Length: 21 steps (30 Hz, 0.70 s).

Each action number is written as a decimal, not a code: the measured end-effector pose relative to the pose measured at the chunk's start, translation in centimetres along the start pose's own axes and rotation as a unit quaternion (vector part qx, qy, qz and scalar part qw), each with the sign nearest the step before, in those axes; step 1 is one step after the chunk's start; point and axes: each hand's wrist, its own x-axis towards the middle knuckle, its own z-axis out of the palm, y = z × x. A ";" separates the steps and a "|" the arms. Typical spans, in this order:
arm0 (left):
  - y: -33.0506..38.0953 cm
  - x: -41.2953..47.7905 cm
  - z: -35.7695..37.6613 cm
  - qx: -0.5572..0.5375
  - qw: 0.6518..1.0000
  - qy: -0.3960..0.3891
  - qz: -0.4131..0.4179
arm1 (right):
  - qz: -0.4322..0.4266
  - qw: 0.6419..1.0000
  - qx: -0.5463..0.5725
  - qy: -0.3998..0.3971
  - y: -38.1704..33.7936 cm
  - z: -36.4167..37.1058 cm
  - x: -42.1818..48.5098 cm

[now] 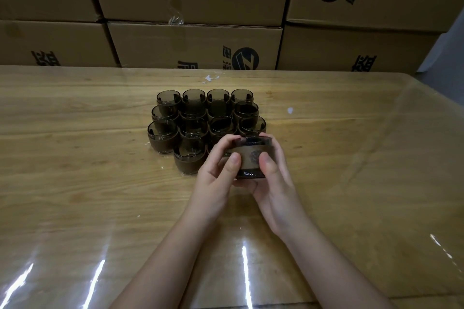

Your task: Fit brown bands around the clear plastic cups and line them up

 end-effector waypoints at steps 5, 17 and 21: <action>-0.2 0.1 -0.1 -0.004 1.000 0.012 -0.005 | -0.002 1.000 0.014 0.000 -0.1 -0.2 0.0; -1.1 0.1 -0.5 0.001 0.999 0.031 -0.025 | -0.036 0.970 -0.232 0.067 -0.5 -0.9 0.3; -1.0 0.2 -0.6 -0.003 0.999 0.039 -0.032 | -0.083 0.954 -0.281 0.065 -0.5 -1.4 0.5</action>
